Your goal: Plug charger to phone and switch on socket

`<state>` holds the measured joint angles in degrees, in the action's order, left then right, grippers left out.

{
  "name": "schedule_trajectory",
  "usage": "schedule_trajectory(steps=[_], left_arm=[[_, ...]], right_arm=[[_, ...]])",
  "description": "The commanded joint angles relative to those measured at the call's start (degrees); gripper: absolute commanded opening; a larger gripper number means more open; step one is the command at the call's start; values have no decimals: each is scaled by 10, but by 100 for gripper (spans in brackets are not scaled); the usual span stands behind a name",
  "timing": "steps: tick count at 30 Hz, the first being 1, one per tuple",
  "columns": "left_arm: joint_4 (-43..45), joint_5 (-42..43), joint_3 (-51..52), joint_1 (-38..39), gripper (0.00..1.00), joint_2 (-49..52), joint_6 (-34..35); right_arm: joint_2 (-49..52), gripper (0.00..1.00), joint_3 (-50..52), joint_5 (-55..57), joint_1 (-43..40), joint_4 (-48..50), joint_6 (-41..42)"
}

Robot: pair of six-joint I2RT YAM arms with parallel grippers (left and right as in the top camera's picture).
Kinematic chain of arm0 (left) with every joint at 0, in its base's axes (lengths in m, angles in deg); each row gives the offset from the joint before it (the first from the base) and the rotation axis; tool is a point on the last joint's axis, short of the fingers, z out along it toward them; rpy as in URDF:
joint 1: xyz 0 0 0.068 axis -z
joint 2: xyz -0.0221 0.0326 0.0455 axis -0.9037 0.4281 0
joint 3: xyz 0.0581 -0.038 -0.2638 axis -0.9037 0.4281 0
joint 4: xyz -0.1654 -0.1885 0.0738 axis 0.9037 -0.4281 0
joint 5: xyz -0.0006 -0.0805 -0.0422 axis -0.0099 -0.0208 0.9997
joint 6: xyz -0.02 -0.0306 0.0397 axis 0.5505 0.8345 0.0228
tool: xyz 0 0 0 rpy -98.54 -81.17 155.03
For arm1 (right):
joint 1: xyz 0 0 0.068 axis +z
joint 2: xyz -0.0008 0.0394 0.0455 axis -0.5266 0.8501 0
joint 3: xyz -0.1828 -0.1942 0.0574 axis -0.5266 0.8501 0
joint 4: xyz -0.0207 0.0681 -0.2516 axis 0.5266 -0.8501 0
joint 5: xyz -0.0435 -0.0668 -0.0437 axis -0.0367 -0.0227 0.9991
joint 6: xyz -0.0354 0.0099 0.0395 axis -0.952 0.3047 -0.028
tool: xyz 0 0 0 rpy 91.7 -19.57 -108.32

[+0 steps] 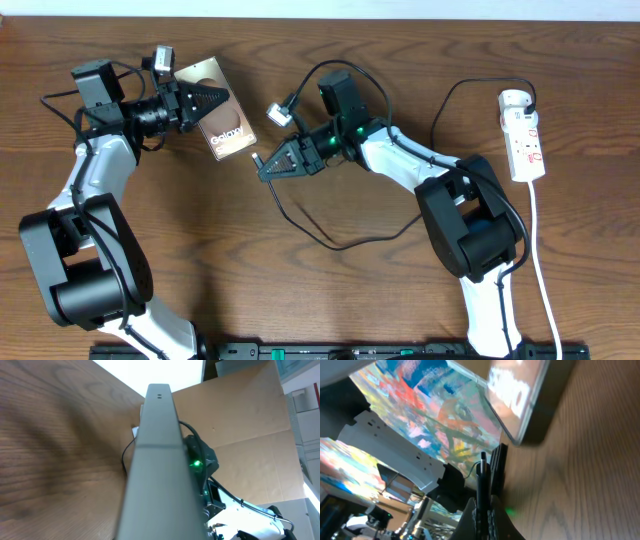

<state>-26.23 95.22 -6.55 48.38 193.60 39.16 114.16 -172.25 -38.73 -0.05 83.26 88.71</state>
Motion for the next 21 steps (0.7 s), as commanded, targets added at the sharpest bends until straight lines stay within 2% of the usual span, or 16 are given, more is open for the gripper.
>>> schedule_trajectory(steps=[1, 8, 15, 21], left_arm=[[3, 26, -6, 3, 7, -4, 7], [19, 2, -6, 3, 8, -4, 40], [77, -19, -6, 4, 8, -5, 124], [102, -16, -6, 18, 7, -5, 130]], right_arm=[[-3, 1, -3, -12, 2, 41, 66], [-3, 1, -3, -12, 2, 83, 105], [-3, 1, -3, -12, 2, 83, 105], [-3, 1, -3, -10, 2, 84, 111]])
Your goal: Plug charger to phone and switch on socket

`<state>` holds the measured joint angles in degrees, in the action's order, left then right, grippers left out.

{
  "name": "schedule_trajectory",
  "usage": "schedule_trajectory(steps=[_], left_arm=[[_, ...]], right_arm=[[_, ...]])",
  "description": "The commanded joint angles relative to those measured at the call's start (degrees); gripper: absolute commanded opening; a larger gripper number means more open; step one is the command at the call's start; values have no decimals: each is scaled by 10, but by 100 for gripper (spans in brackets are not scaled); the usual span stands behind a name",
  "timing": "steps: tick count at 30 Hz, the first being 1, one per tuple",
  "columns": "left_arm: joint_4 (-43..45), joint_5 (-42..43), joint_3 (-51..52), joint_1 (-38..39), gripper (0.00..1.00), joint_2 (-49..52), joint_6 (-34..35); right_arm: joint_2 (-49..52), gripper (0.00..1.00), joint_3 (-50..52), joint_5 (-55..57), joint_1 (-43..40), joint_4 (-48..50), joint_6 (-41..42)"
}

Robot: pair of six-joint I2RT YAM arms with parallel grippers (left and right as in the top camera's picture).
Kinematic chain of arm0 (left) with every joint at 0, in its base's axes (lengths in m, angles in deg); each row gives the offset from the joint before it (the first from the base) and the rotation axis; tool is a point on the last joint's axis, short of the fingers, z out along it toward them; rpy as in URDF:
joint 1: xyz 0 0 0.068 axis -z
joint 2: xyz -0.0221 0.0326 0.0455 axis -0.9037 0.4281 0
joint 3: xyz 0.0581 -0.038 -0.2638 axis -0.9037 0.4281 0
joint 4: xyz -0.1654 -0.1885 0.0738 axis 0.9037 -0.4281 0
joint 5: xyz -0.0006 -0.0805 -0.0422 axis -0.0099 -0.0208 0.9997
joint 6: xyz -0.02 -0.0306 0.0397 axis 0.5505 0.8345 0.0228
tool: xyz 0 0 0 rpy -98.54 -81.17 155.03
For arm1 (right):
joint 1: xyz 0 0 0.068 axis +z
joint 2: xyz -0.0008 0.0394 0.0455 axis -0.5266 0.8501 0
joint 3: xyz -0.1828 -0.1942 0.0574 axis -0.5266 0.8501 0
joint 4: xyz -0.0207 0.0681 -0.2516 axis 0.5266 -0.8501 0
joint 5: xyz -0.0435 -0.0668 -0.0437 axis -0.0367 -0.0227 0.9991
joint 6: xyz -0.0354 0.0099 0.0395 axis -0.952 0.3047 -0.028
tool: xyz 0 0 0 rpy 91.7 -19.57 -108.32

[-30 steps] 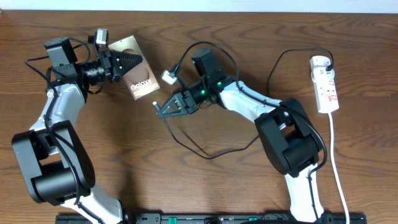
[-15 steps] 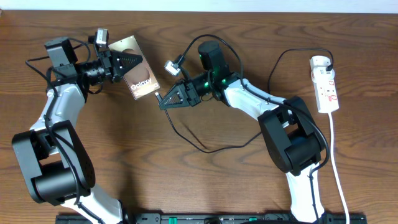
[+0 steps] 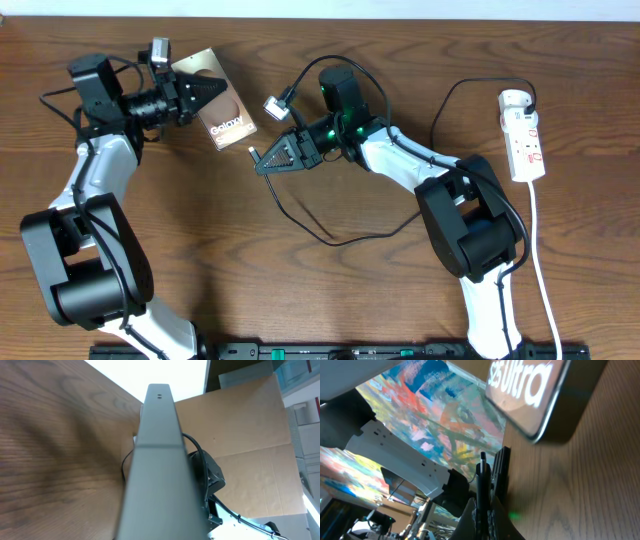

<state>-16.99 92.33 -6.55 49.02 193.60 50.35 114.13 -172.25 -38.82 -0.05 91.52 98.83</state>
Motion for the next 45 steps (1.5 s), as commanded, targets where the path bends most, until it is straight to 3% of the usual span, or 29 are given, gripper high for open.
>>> schedule_trajectory(steps=[1, 45], left_arm=[[10, 12, -6, 16, 7, -5, 18], [35, 10, -6, 35, 7, -5, 20]], right_arm=[[-3, 1, -3, -9, 2, 2, 10], [-3, 1, -3, -10, -8, 4, 14]])
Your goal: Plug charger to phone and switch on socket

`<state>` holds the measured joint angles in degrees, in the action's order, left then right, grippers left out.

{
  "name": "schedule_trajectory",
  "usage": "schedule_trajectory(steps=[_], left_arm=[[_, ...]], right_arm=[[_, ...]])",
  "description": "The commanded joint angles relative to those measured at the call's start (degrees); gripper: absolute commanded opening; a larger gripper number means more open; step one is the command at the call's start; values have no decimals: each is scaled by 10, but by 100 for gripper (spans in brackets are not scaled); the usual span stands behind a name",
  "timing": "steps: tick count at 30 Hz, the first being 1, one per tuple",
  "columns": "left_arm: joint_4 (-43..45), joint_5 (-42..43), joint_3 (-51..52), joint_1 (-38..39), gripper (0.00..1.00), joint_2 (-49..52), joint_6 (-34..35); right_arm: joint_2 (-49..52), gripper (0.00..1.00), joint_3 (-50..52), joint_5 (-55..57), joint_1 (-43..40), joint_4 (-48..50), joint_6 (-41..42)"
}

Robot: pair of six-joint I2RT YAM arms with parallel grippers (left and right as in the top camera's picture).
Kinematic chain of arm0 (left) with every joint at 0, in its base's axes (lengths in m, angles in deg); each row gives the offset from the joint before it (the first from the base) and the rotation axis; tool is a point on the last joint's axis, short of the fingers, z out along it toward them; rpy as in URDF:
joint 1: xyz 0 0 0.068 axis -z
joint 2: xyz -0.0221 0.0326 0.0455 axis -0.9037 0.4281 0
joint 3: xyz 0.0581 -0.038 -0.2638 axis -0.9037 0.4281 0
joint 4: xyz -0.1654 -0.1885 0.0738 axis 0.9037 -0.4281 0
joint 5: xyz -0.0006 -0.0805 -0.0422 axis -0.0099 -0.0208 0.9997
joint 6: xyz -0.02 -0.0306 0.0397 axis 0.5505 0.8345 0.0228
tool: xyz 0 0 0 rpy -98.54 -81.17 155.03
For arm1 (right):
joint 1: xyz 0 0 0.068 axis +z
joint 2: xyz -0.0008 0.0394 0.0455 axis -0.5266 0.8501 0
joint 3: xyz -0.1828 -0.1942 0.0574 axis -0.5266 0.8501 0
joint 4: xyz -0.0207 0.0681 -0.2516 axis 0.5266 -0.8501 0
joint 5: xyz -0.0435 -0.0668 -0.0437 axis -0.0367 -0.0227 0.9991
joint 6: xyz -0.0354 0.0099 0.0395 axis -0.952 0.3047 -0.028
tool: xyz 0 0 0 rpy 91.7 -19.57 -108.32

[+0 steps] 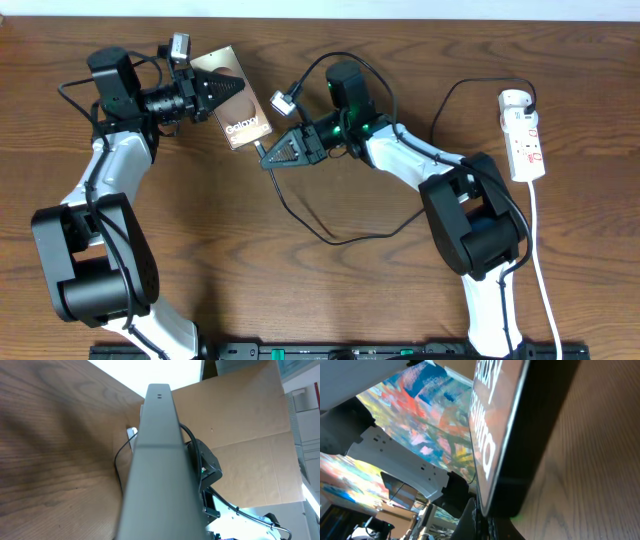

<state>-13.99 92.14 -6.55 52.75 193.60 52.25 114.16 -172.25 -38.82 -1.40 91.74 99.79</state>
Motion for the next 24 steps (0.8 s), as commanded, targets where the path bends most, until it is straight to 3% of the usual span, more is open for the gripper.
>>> schedule_trajectory(steps=[1, 24], left_arm=[[5, 11, -6, -3, 7, -5, 1], [5, 21, -6, -1, 8, -5, 1]], right_arm=[[-3, 1, -3, -10, 6, 2, 5], [-3, 1, -3, -6, 6, 8, 5]])
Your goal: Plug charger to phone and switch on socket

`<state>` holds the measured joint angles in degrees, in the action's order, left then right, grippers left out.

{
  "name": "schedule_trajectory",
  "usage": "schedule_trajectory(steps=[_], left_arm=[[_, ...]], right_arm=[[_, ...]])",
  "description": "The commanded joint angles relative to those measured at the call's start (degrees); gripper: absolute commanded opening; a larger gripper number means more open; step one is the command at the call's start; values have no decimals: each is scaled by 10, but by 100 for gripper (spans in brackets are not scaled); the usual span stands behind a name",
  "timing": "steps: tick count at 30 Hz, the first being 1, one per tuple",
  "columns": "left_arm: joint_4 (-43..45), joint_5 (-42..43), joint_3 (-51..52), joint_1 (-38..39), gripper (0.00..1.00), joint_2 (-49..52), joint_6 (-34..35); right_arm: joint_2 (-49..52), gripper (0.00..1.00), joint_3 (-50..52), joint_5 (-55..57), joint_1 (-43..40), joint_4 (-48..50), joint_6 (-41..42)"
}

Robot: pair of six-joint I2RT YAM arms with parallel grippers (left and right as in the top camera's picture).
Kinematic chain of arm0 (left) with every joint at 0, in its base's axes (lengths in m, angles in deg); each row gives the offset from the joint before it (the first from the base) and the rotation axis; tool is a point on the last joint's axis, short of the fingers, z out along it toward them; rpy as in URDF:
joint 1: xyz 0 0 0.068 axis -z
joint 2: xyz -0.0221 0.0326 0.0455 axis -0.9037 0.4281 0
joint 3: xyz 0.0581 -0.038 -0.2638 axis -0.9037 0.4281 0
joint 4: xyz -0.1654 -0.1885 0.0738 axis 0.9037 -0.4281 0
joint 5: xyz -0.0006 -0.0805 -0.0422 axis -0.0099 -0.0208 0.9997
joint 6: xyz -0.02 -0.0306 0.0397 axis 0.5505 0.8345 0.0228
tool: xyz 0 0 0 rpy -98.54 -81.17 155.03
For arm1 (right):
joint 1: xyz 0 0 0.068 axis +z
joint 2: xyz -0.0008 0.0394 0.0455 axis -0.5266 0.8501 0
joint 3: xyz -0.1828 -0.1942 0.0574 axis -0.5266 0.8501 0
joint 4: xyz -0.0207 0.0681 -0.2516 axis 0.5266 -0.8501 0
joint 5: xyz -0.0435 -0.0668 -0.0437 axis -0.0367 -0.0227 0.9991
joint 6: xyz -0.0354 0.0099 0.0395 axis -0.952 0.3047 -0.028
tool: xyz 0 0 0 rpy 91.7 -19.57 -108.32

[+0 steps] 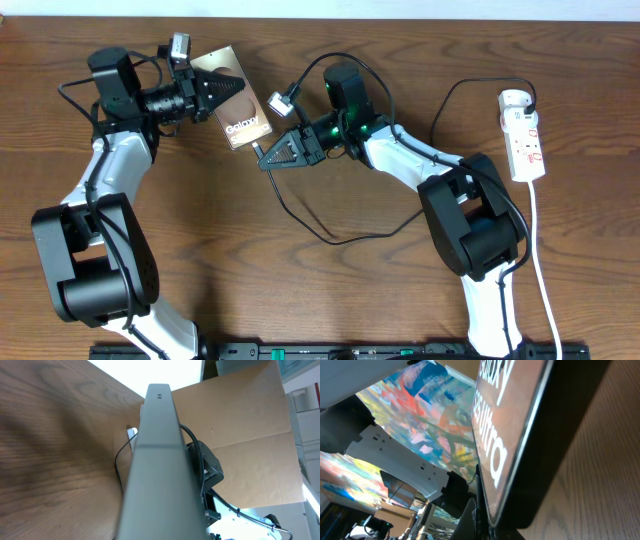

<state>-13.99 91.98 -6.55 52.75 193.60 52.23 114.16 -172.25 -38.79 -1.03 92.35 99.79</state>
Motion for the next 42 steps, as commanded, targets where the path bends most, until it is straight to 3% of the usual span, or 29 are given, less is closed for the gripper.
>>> schedule_trajectory(steps=[1, 42], left_arm=[[5, 24, -6, -1, 7, -5, 1], [9, 31, -6, 10, 7, -5, -2]], right_arm=[[-3, 1, -3, -6, 2, 2, 5], [-3, 1, -3, 1, -1, 34, 35]])
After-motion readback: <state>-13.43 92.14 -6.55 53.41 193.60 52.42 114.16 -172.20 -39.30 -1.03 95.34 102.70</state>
